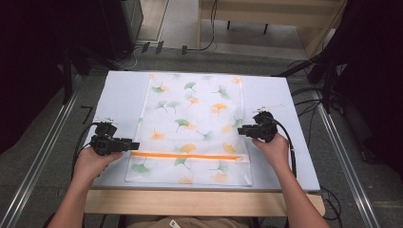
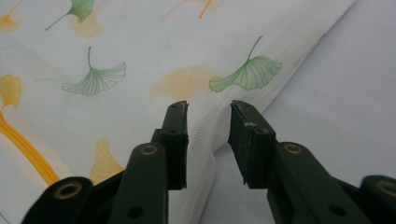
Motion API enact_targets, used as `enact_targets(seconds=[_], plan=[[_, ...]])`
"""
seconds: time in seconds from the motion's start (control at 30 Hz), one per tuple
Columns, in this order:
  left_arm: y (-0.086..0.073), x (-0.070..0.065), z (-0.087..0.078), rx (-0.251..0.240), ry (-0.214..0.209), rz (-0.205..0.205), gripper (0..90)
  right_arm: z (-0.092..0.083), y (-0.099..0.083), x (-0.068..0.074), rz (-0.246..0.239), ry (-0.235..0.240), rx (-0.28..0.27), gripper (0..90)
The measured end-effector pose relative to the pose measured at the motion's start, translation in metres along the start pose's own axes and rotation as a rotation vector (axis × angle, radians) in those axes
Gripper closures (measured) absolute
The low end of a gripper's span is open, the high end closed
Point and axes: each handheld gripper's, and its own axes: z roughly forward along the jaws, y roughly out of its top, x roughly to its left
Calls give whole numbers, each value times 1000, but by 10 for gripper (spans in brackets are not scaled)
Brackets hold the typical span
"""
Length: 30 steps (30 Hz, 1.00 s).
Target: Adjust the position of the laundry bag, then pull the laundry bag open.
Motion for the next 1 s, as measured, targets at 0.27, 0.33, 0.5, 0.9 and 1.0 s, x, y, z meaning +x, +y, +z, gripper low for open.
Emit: enact_targets(seconds=[0.27, 0.33, 0.5, 0.9, 1.0], plan=[[2, -7, -3, -41, 8, 5, 324, -19, -2, 5, -10, 9, -33, 619], [2, -11, -3, -39, 16, 24, 313, -23, -4, 7, -21, 17, -38, 632], [1, -18, -2, -26, 12, 70, 319, -31, -12, 16, -52, 29, -34, 624], [6, -30, 3, -16, -9, 65, 323, -41, -27, 28, -73, 33, -30, 572], [7, -34, 6, -6, -9, 85, 324, -46, -32, 30, -69, 31, -27, 561]])
